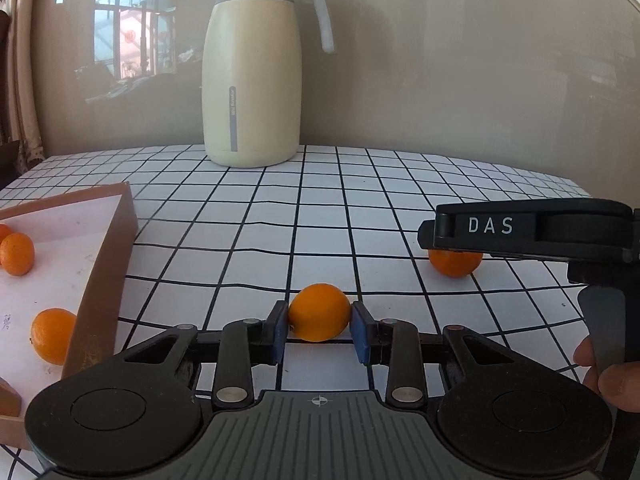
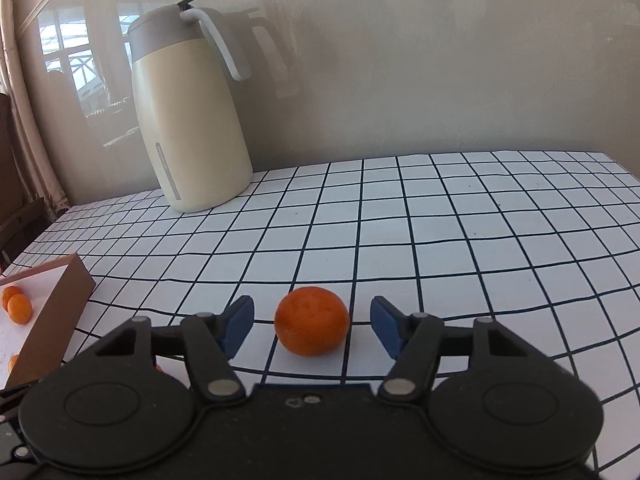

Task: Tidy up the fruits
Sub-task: 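Grasp an orange with the left tool while the right tool grasps another orange, then carry the orange in the left tool while the right tool carries its orange to the box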

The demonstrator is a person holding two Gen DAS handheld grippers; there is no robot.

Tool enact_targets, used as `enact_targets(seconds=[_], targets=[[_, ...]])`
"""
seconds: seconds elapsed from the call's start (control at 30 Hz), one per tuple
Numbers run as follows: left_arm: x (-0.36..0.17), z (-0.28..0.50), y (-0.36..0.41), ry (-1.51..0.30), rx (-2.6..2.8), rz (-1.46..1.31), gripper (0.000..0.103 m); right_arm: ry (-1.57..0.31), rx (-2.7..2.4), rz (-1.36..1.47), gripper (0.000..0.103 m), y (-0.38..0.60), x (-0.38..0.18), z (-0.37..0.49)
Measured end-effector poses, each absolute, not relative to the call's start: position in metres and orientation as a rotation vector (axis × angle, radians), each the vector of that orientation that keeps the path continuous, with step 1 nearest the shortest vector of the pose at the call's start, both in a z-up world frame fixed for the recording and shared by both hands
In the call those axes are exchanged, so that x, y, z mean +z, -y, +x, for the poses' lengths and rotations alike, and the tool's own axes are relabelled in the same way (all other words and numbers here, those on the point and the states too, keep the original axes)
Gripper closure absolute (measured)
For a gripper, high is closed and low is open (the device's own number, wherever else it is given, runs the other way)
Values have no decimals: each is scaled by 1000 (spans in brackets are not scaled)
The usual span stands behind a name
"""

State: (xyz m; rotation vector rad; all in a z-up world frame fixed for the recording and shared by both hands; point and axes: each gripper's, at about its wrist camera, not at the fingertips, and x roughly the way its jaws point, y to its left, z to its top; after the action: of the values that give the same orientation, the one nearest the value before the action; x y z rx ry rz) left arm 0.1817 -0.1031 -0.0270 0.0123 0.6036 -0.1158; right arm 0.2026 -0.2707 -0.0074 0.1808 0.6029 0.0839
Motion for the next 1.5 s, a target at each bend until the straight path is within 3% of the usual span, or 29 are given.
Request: enact_targets(seconds=[0.17,0.23,0.27,1.5], targets=[[-27,184,99,-606,-110,14,69,-626,77,176,55,265,-13,209],[-27,183,100,-606,-110,18,69,-637,72,177,67,266,-16,210],[-27,183,100,-606,-110,18,69,-642,70,177,68,266,-17,210],[-21,128,71,-558,-160,47,69,-589,70,123,70,240,-10,87]])
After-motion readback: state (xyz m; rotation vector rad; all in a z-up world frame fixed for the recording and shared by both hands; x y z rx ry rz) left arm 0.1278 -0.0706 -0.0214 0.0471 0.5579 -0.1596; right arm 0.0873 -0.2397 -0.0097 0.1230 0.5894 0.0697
